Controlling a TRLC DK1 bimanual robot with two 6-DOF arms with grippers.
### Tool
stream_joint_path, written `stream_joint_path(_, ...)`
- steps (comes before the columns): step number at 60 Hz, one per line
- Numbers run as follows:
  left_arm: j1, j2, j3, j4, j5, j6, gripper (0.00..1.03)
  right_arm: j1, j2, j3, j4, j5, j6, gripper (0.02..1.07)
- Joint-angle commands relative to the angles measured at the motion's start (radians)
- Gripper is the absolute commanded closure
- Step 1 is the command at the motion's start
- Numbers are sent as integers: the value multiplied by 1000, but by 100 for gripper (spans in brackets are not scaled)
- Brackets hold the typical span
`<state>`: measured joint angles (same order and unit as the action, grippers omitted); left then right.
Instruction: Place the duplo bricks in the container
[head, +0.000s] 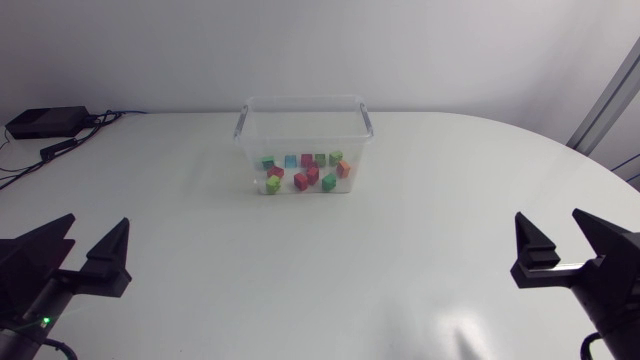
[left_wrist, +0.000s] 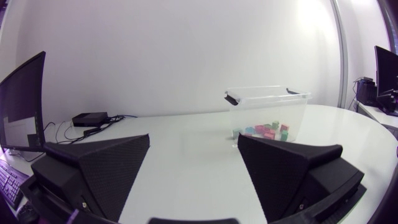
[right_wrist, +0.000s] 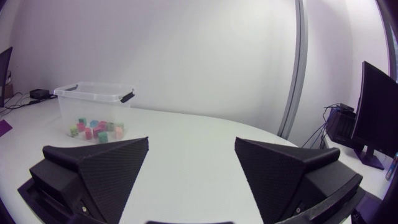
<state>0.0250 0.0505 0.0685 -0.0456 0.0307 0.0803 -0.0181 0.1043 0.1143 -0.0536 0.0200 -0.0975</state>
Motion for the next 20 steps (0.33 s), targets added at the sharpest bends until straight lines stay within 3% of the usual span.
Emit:
stream_joint_path(1, -13, -26, -42, 26, -17, -52, 4, 12, -48, -61, 31, -11, 59, 7)
stream_joint_path(20, -25, -51, -68, 46, -31, -80, 4, 18, -104, -114, 54, -20, 97, 7)
